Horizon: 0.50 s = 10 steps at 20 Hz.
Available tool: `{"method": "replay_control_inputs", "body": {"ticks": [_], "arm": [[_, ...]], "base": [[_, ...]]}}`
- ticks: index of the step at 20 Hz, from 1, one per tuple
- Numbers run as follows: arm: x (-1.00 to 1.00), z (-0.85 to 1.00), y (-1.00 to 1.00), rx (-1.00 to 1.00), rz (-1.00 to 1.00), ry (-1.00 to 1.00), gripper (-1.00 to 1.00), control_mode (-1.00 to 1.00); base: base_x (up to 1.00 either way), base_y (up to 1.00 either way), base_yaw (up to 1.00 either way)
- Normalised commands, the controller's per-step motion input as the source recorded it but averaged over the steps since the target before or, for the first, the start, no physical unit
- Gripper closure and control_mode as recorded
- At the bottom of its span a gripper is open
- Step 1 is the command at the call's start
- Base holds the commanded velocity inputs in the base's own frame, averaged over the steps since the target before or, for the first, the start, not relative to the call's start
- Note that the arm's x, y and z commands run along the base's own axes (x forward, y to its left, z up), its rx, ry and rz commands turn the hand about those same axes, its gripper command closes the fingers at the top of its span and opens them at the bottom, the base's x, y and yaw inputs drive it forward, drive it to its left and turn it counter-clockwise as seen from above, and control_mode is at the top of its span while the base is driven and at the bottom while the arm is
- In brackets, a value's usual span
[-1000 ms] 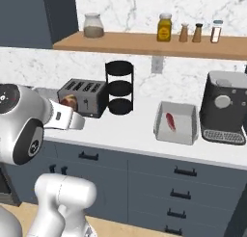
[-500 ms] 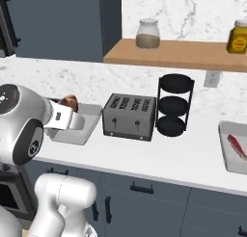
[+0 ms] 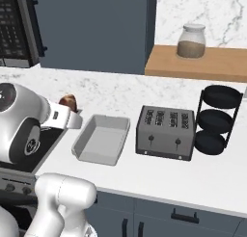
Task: Place one avocado and one steak in each tupperware on the nearby counter, to pack two identical lunches.
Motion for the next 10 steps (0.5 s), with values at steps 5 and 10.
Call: {"method": "replay_control_inputs", "body": {"ticks": [5,10], "arm": [[0.0,0.0,0.0,0.0,0.0,0.0,1.0,1.0],[0.41,-0.54,0.02,-0.04,0.0,0.3,1.0,-1.0]], "base": [[0.41,0.05,0.0],[0.0,0.0,0.0]]}}
